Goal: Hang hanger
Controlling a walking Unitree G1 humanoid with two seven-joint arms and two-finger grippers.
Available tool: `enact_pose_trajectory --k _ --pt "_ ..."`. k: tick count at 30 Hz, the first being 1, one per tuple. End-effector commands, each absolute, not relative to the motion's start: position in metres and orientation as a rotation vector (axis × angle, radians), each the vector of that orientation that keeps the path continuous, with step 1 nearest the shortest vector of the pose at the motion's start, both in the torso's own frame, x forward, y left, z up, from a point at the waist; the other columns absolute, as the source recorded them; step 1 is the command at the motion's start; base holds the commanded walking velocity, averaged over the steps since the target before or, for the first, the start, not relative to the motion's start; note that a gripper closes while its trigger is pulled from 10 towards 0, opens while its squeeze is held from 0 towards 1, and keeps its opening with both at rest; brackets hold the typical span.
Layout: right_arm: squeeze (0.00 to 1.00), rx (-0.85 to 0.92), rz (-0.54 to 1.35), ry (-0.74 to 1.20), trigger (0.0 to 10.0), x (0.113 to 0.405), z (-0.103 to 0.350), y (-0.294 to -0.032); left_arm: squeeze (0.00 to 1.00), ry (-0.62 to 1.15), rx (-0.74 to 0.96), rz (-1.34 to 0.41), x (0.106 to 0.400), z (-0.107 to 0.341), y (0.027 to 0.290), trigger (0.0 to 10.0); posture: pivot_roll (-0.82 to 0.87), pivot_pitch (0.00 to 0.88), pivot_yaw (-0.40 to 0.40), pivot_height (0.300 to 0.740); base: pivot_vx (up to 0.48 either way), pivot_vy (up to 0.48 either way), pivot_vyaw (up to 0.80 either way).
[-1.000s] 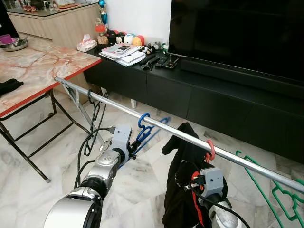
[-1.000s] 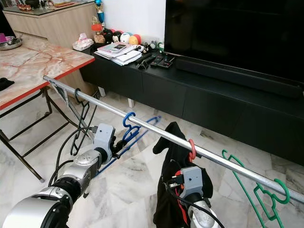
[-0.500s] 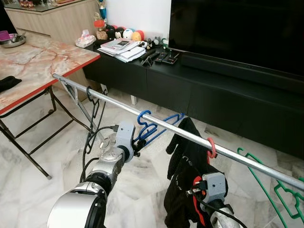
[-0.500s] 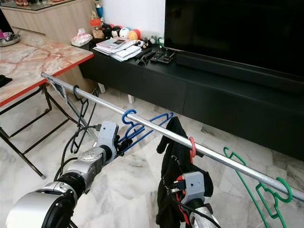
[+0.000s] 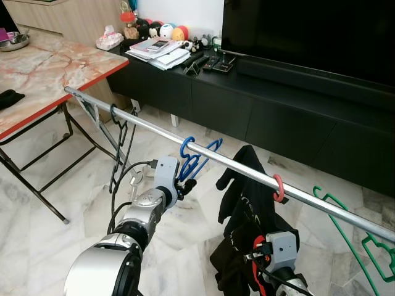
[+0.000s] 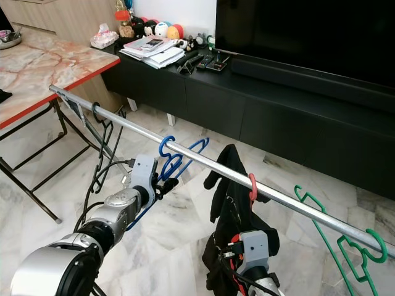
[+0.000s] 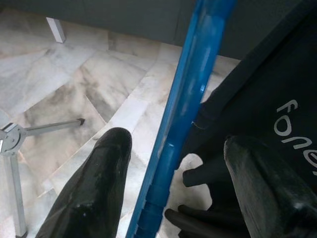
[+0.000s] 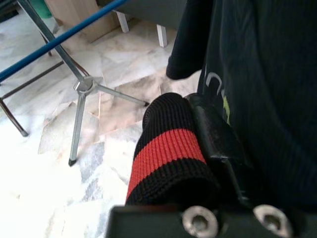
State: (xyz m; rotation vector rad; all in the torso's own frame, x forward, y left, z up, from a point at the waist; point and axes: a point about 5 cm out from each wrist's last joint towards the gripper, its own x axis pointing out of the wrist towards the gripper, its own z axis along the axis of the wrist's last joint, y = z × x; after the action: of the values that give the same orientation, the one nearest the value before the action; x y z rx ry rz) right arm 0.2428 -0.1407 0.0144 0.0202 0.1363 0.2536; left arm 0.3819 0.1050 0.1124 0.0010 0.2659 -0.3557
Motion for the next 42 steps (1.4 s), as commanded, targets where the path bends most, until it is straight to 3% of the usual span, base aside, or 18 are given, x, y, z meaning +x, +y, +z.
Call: enact_pose_trajectory --k 1,2,25,42 --pt "0.0 0.018 0.26 0.147 10.0 0.239 0.013 -0.139 0.0 0.258 0.041 -0.362 0.384 0.116 0.102 4.9 -0.01 0.174 0.054 0.74 0.0 0.0 0.0" --pt "0.0 0.018 0.259 0.149 10.0 0.237 0.013 -0.139 0.0 0.249 0.058 -0.348 0.385 0.118 0.102 0.0 -0.01 0.175 0.056 0.74 0.0 0.0 0.0" --pt "0.0 0.018 0.254 0.165 10.0 0.236 0.012 -0.139 0.0 0.207 0.072 -0.294 0.387 0.123 0.101 0.0 -0.02 0.151 0.058 0.74 0.0 0.0 0.0" --pt "0.0 0.014 0.257 0.145 10.0 0.252 0.018 -0.136 0.0 0.216 0.104 -0.276 0.381 0.11 0.119 0.0 -0.01 0.093 0.059 0.74 0.0 0.0 0.0"
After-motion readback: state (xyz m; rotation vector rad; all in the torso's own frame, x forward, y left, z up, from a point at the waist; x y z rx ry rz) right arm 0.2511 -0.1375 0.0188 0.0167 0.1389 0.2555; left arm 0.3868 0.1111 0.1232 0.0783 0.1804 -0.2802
